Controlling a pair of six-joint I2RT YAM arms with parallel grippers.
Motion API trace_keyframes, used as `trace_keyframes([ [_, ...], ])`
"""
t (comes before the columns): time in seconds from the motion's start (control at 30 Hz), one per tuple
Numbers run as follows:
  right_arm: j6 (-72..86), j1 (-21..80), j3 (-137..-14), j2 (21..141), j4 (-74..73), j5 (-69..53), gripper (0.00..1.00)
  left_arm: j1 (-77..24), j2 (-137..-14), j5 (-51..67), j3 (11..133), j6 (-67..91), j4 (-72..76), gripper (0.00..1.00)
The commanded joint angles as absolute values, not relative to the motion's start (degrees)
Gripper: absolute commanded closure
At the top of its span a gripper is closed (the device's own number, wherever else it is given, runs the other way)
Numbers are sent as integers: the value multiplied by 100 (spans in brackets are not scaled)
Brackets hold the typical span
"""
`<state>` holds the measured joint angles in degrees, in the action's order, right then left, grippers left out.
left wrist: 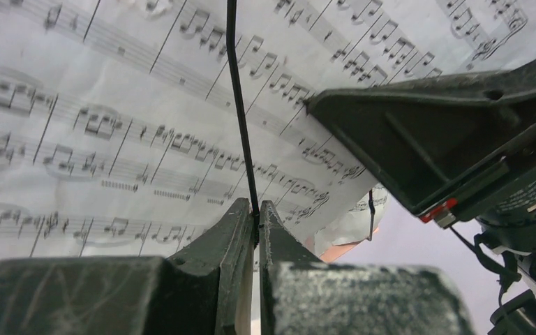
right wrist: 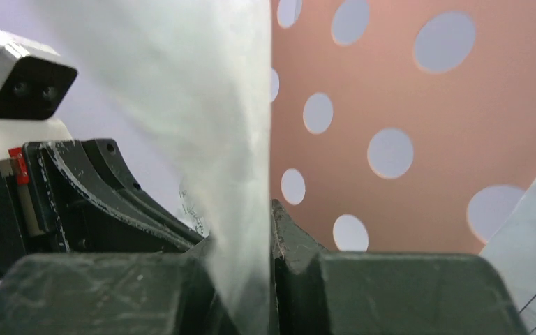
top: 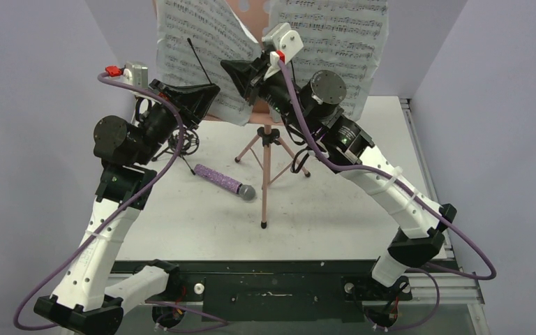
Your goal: Set up the instrument practice props
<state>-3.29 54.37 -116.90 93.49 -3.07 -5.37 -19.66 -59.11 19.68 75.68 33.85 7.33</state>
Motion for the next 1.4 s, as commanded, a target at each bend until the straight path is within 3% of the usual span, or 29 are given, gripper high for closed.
trace_keyframes([
  [0.0, -657, 5414, -12176, 9466, -241, -696, 95, -1956, -5794, 2182, 7624, 3387, 1063, 100],
  [0.5, -1177, 5439, -12886, 10025, -765, -1279, 95, -1951, -5797, 2194, 7604, 3390, 1028, 100],
  [0.57, -1204, 5435, -12892, 10060, -773, -1238, 91, -1951, -5825, 2207, 7618, 3412, 1021, 99],
  [0.6, -1204, 5435, -12888, 10075, -773, -1206, 84, -1953, -5846, 2237, 7631, 3424, 1015, 95],
  [0.67, -1208, 5433, -12892, 10089, -773, -1138, 58, -1951, -5854, 2258, 7631, 3424, 1003, 87],
  [0.7, -1212, 5438, -12886, 10090, -769, -1101, 50, -1953, -5858, 2243, 7623, 3427, 1002, 83],
  [1.0, -1133, 5441, -12308, 9748, -389, -796, 41, -1951, -5790, 2123, 7578, 3364, 927, 59],
  [1.2, -1005, 5441, -11858, 9402, -104, -561, 37, -1953, -5646, 1999, 7482, 3313, 870, 30],
  [1.37, -850, 5441, -11287, 8916, 327, -539, 24, -1952, -5465, 1949, 7333, 3331, 891, 10],
])
